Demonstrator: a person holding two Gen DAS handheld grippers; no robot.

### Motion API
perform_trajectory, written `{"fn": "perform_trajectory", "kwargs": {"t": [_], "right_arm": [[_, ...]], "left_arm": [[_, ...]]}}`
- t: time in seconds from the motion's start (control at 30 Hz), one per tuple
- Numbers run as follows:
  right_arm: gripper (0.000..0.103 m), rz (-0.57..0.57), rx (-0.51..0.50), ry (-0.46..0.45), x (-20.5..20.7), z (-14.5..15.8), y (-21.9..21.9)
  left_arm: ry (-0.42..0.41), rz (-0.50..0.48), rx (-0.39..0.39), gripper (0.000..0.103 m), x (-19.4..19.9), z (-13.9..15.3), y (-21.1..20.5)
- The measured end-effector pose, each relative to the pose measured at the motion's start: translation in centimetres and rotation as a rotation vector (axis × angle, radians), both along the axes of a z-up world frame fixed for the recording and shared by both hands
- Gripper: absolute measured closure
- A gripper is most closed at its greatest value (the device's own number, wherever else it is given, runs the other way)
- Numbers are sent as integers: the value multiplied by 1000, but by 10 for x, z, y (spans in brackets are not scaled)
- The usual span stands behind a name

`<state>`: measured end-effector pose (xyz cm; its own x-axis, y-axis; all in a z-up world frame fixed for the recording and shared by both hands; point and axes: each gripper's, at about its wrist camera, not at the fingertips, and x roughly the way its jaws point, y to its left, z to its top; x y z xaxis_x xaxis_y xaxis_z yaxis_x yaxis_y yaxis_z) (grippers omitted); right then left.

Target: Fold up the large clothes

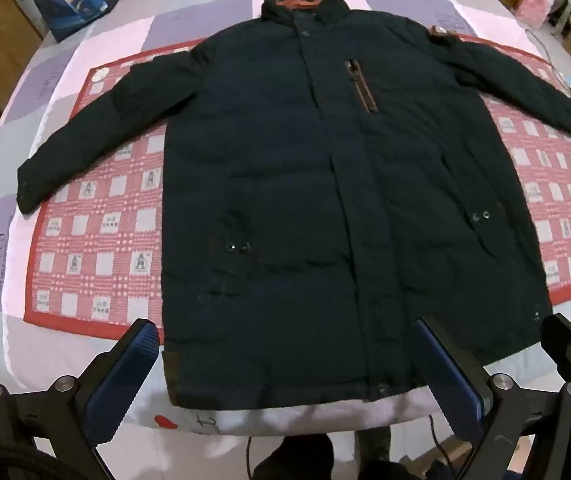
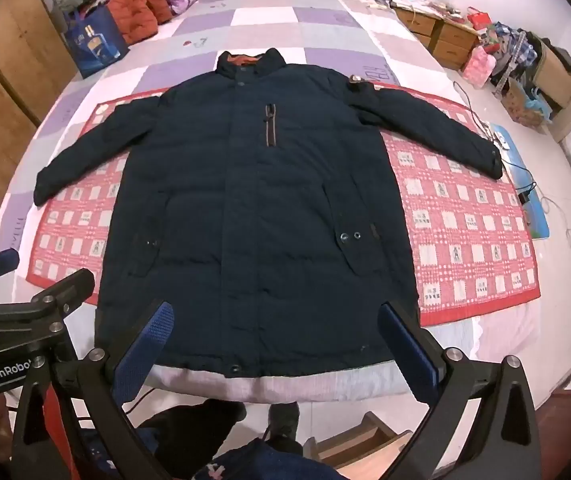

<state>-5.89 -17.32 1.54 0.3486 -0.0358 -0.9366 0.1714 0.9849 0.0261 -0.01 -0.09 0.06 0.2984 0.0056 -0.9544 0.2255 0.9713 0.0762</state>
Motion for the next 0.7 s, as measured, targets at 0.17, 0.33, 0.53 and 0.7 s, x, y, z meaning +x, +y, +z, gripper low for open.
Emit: {"fn": "perform_trajectory", "kwargs": {"t": [0.17,0.33,0.53,0.7], "right_arm": [[0,0,1,-11,-6,1,1],[0,-1,4,-15,-11,4,1],[0,-1,3,-19,-17,7,1],[0,4,-1,-26,-25,9,-2]], "left_arm": [[-9,-6,5,0,-7,4,-7],[-10,-6,-4,0,-8,4,-5],[-28,-8,-9,0,-20,9,-3],[-40,-6,-13,0,-25,13,-3]]}}
